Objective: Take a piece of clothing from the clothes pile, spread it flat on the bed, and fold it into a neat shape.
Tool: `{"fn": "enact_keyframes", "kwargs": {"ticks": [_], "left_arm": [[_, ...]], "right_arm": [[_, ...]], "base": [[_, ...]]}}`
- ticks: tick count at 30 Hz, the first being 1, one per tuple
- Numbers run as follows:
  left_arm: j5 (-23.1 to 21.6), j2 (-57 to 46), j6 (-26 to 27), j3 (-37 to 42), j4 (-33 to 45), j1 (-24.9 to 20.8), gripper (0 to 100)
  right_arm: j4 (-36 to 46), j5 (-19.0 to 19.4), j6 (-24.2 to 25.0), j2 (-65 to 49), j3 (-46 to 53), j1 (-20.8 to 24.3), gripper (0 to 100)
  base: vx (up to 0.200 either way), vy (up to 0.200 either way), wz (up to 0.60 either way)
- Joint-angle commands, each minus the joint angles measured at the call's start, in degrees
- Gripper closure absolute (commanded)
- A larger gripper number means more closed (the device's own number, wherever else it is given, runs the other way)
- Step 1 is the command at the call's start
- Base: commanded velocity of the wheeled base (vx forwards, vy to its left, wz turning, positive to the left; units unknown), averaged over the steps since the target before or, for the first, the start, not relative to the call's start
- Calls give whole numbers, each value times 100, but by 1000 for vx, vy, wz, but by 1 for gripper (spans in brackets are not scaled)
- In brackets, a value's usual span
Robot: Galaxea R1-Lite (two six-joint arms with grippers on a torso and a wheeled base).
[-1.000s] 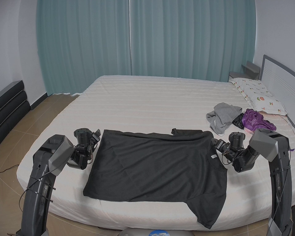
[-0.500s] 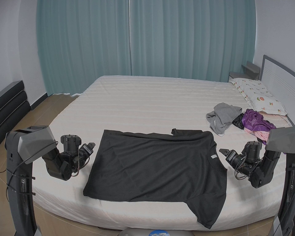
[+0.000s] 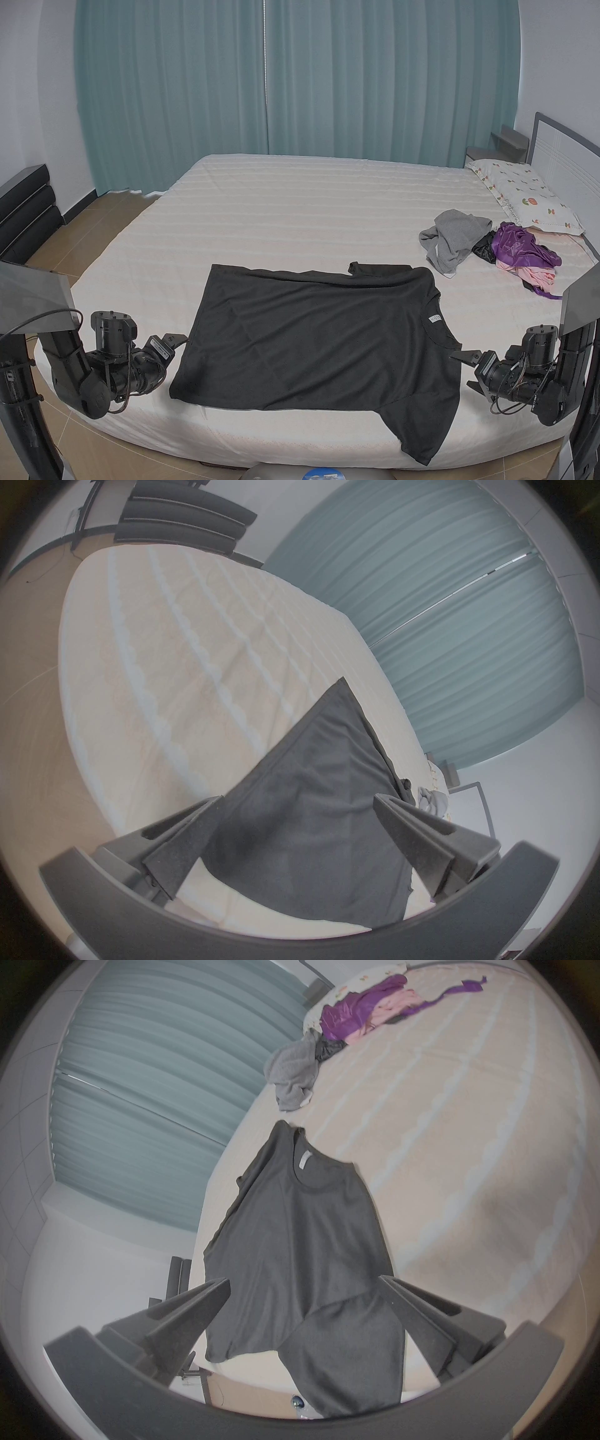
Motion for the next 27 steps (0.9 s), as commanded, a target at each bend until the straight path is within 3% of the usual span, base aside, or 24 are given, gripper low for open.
{"fn": "enact_keyframes", "kwargs": {"ticks": [1,8,20,27], "left_arm": [[-49,-212,-45,256,-45,-29,0],[-67,-80,-45,265,-45,-29,0],[-164,-89,-212,212,-45,-38,0],[-155,-107,-220,221,-54,-47,0]], "right_arm": [[-87,75,26,-10,295,18,0],[-87,102,26,113,322,53,0],[-87,93,9,316,322,229,0],[-87,84,9,351,322,238,0]], "base": [[-200,0,0],[-200,0,0],[0,0,0],[0,-200,0]]}}
